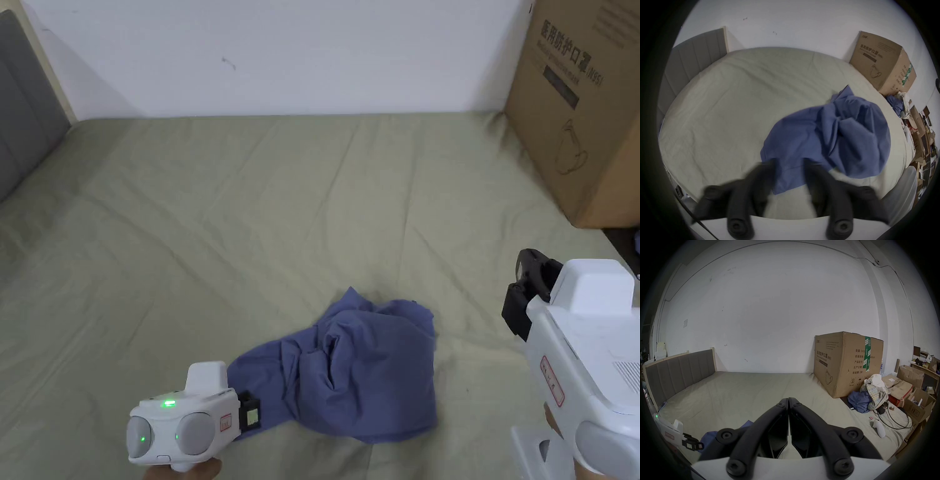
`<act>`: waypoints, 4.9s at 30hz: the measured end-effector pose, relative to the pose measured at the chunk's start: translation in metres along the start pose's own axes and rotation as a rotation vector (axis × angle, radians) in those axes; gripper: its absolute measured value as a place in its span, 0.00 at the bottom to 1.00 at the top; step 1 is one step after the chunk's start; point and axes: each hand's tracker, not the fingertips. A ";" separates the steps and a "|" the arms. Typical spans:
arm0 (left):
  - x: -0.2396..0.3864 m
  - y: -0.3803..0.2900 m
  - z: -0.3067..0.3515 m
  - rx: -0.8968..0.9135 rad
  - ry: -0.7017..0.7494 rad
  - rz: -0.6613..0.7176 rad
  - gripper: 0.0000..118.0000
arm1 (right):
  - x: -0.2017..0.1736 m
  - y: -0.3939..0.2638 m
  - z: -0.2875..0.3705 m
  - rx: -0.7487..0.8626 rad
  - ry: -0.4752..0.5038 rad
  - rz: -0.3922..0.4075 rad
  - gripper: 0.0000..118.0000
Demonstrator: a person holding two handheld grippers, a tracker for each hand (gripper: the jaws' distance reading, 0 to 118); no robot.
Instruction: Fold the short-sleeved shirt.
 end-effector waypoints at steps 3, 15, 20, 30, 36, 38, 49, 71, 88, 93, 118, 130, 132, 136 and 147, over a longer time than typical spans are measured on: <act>0.002 -0.002 -0.012 -0.047 0.030 0.003 0.90 | 0.001 -0.003 -0.002 -0.012 0.002 0.002 0.00; 0.025 -0.005 -0.035 -0.079 0.034 -0.059 0.03 | 0.007 -0.016 -0.027 -0.078 0.000 0.009 0.00; 0.016 0.001 -0.017 -0.009 -0.034 -0.014 0.02 | 0.012 -0.028 -0.077 -0.245 0.045 -0.009 0.04; 0.011 0.019 0.022 0.075 -0.129 -0.003 0.02 | -0.007 -0.086 -0.219 -0.554 0.129 0.001 0.86; 0.010 0.017 0.015 0.059 -0.132 -0.026 0.02 | -0.032 -0.128 -0.275 -0.777 0.194 0.071 0.71; 0.007 0.017 0.015 0.054 -0.137 -0.018 0.02 | -0.039 -0.140 -0.283 -0.819 0.201 0.067 0.48; -0.004 0.021 0.021 0.076 -0.182 0.045 0.02 | -0.040 -0.098 -0.228 -0.669 0.195 0.096 0.07; -0.051 0.223 0.144 0.510 -0.159 0.092 0.02 | 0.050 0.123 -0.123 -0.174 0.082 0.075 0.07; -0.056 0.411 0.187 0.704 -0.035 0.031 0.02 | 0.031 0.240 -0.208 0.023 0.012 0.070 0.07; -0.057 0.441 0.184 0.731 0.019 -0.013 0.02 | 0.022 0.254 -0.230 0.047 0.006 0.075 0.07; -0.100 0.239 -0.009 0.368 -0.005 0.054 0.02 | 0.003 0.012 -0.238 -0.291 0.022 -0.033 0.07; -0.143 0.081 0.024 0.275 0.026 0.169 0.02 | 0.019 -0.063 -0.096 -0.379 0.030 -0.139 0.07; -0.147 0.066 0.038 0.287 0.028 0.175 0.02 | 0.026 -0.071 -0.081 -0.380 0.027 -0.142 0.07; -0.152 0.036 0.064 0.305 0.037 0.175 0.02 | 0.037 -0.084 -0.046 -0.394 0.014 -0.160 0.07; -0.148 -0.023 0.063 0.185 0.101 0.146 0.02 | 0.046 -0.149 -0.013 -0.595 -0.041 -0.181 0.07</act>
